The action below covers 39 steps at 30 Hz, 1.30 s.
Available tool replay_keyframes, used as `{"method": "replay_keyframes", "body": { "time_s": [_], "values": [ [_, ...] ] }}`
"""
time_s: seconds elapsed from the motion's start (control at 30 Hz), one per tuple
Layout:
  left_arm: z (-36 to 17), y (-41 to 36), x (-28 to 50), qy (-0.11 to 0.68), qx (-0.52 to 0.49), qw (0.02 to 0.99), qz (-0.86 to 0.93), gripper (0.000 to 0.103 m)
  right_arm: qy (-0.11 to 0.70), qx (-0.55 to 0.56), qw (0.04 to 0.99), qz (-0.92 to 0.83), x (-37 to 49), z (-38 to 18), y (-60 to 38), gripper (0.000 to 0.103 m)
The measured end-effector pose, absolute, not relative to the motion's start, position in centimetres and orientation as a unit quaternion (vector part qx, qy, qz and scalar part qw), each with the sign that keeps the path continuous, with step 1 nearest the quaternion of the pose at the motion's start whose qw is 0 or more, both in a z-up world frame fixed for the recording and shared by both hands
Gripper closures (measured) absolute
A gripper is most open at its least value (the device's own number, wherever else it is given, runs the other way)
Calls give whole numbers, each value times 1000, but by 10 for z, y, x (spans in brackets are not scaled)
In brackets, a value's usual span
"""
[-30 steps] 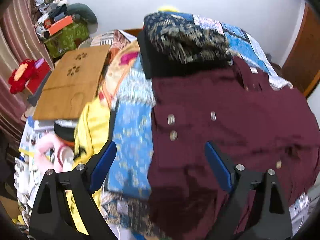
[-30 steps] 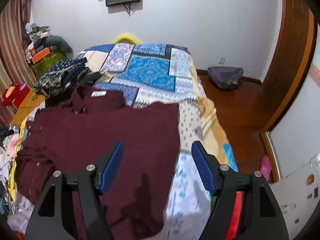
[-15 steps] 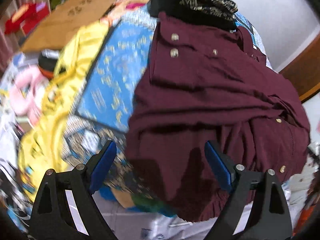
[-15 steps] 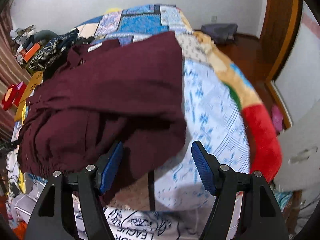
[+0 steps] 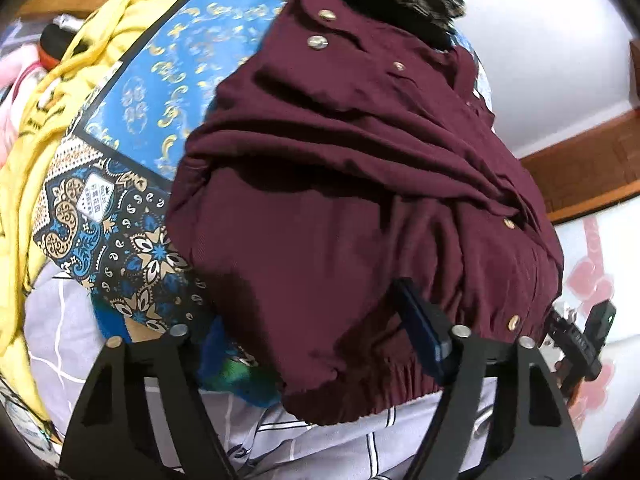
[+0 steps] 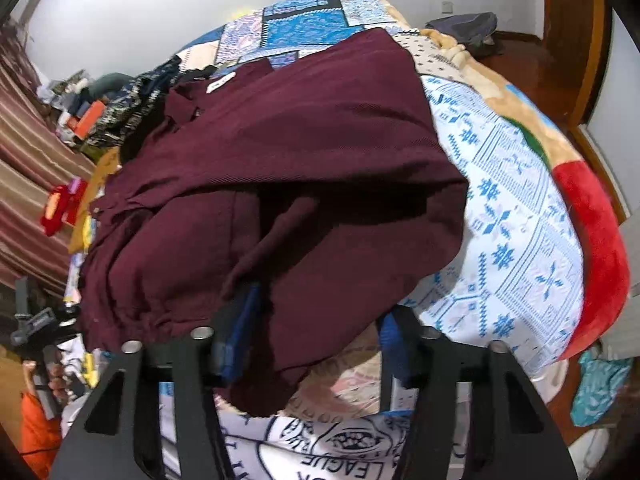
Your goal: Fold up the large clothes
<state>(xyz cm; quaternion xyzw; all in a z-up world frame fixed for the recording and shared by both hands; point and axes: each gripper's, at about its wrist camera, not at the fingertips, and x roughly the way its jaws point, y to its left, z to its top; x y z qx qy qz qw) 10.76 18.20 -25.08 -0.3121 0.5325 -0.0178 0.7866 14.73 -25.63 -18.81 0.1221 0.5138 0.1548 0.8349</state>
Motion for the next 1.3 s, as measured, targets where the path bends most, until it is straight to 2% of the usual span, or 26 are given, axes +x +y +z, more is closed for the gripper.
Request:
{"method": "replay_keyframes", "body": {
  "time_s": [0.1, 0.13, 0.17, 0.27, 0.57, 0.8, 1.03, 1.3],
  "values": [
    [-242, 172, 112, 530, -293, 796, -20, 52, 514, 146, 828, 172, 149, -189, -256, 81],
    [-237, 169, 114, 528, -282, 801, -15, 67, 514, 155, 826, 173, 150, -189, -257, 90],
    [-233, 166, 116, 527, -269, 806, -5, 79, 513, 161, 825, 177, 151, -188, -257, 93],
    [-215, 162, 123, 520, -222, 824, 16, 93, 497, 156, 832, 190, 154, -176, -252, 95],
    [-126, 165, 151, 425, -221, 877, -33, 100, 409, 102, 876, 235, 174, -107, -232, 96],
    [-71, 186, 215, 350, -242, 903, -56, 100, 358, 96, 899, 234, 234, -72, -229, 96],
    [-88, 211, 299, 354, -251, 901, -16, 100, 372, 81, 906, 186, 314, -86, -219, 96],
    [-152, 219, 372, 413, -228, 881, 28, 100, 445, 70, 882, 139, 379, -139, -223, 96]
  ]
}}
